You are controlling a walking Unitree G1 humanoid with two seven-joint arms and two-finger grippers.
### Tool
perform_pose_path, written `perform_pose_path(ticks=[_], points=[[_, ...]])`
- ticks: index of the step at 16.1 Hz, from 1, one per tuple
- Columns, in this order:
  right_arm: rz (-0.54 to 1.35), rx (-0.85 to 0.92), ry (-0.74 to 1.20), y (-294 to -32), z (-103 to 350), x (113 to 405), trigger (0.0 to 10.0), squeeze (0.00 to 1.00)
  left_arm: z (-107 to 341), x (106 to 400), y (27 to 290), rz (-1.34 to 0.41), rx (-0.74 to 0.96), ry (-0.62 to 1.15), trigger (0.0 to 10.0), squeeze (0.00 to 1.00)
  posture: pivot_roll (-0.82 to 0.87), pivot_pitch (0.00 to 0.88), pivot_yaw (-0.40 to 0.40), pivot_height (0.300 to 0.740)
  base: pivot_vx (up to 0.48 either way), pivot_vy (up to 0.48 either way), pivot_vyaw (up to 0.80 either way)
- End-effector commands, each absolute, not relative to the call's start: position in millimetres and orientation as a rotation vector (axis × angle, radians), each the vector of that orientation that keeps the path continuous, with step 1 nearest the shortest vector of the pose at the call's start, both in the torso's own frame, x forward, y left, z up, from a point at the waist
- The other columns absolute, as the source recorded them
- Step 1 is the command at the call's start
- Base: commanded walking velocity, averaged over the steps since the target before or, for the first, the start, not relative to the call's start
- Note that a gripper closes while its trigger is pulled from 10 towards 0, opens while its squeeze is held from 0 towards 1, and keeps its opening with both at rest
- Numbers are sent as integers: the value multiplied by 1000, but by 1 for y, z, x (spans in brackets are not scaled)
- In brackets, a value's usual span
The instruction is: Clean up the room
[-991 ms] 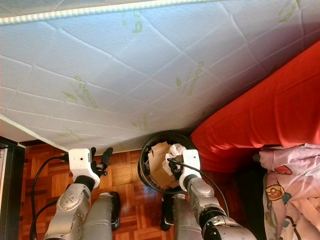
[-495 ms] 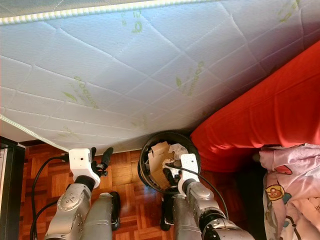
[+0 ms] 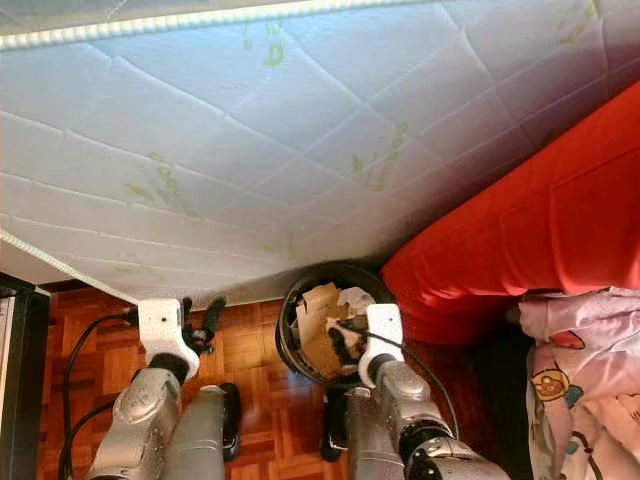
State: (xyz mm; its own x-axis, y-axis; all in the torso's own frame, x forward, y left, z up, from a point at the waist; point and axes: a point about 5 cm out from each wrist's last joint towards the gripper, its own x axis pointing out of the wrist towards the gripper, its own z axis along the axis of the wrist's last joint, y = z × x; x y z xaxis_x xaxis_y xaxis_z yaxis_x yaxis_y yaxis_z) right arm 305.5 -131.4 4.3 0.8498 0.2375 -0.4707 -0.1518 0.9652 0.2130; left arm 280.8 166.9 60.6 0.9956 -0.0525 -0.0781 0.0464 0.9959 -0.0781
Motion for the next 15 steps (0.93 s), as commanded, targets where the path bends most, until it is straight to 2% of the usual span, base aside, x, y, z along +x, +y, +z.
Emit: perform_pose_path(ticks=[1, 3, 4, 9, 14, 15], points=[[160, 194, 552, -139, -7, 294, 10000, 0, 43, 270, 172, -36, -70, 150, 10000, 0, 190, 443, -67, 662, 0, 0, 0], [53, 239, 515, -165, -12, 286, 10000, 0, 21, 259, 200, 34, -16, 249, 10000, 0, 186, 402, -51, 662, 0, 0, 0], [29, 239, 518, -171, -14, 283, 10000, 0, 17, 259, 206, 47, -11, 268, 10000, 0, 185, 386, -48, 662, 0, 0, 0], [-61, 258, 535, -190, -25, 267, 10000, 0, -5, 255, 220, 61, 11, 399, 10000, 0, 186, 206, -18, 662, 0, 0, 0], [-119, 292, 542, -193, -30, 260, 10000, 0, -26, 246, 225, 72, -2, 535, 10000, 0, 165, 32, 29, 662, 0, 0, 0], [-124, 294, 544, -193, -31, 258, 10000, 0, -29, 244, 225, 75, -5, 548, 10000, 0, 162, 26, 30, 662, 0, 0, 0]])
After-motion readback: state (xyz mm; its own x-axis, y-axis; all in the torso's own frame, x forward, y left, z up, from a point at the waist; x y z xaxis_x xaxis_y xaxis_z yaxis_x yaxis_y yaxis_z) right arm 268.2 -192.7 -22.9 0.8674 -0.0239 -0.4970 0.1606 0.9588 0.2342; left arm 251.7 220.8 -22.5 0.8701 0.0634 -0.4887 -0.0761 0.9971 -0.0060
